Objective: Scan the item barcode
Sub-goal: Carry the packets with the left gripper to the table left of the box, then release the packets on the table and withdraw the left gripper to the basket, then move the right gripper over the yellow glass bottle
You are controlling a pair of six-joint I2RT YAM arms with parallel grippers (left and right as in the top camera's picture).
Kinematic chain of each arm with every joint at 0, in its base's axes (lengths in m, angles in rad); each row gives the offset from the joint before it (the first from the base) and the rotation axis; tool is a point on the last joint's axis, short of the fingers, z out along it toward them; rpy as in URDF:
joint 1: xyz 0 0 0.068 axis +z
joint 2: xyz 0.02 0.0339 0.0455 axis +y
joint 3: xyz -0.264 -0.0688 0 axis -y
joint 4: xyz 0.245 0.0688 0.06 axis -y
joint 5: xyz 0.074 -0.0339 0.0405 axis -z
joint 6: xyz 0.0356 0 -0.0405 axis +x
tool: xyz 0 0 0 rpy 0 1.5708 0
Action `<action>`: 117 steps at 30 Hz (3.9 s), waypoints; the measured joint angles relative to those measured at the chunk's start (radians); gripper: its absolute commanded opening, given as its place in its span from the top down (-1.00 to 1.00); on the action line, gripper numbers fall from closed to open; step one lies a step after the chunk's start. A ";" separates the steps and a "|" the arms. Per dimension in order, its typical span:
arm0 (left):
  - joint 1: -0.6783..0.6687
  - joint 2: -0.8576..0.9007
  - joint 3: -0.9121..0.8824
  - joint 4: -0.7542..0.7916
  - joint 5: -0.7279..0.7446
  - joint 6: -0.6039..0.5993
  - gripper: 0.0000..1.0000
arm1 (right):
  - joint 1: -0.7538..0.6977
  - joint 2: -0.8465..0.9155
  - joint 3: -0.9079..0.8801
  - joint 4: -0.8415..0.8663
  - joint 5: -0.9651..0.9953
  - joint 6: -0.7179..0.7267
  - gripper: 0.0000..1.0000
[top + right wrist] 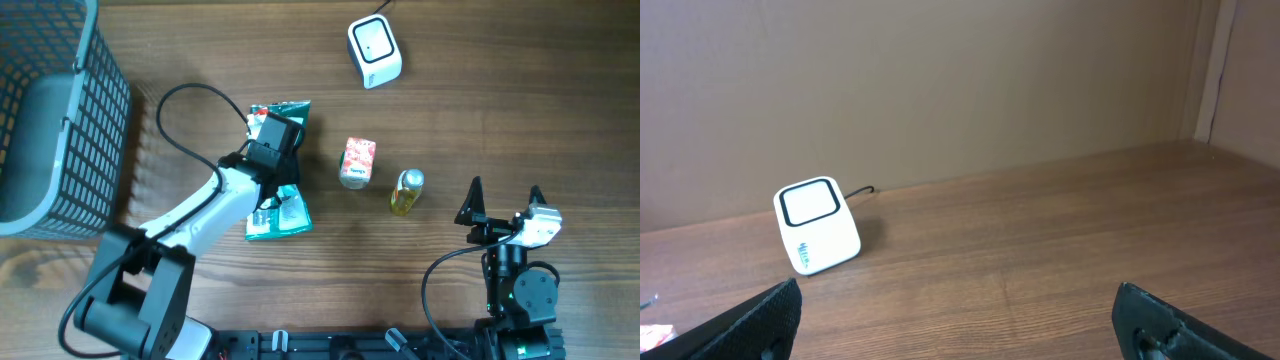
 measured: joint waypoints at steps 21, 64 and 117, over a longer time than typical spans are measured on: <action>0.042 -0.039 0.019 -0.038 -0.001 0.070 -1.00 | 0.000 0.000 0.000 0.000 0.000 0.000 -1.00; 0.992 -0.324 0.559 -0.361 0.026 0.293 -1.00 | 0.000 0.000 0.000 0.000 0.000 0.000 -1.00; 0.992 -0.324 0.559 -0.361 0.026 0.293 -1.00 | 0.000 0.000 0.000 0.000 0.000 0.000 -0.99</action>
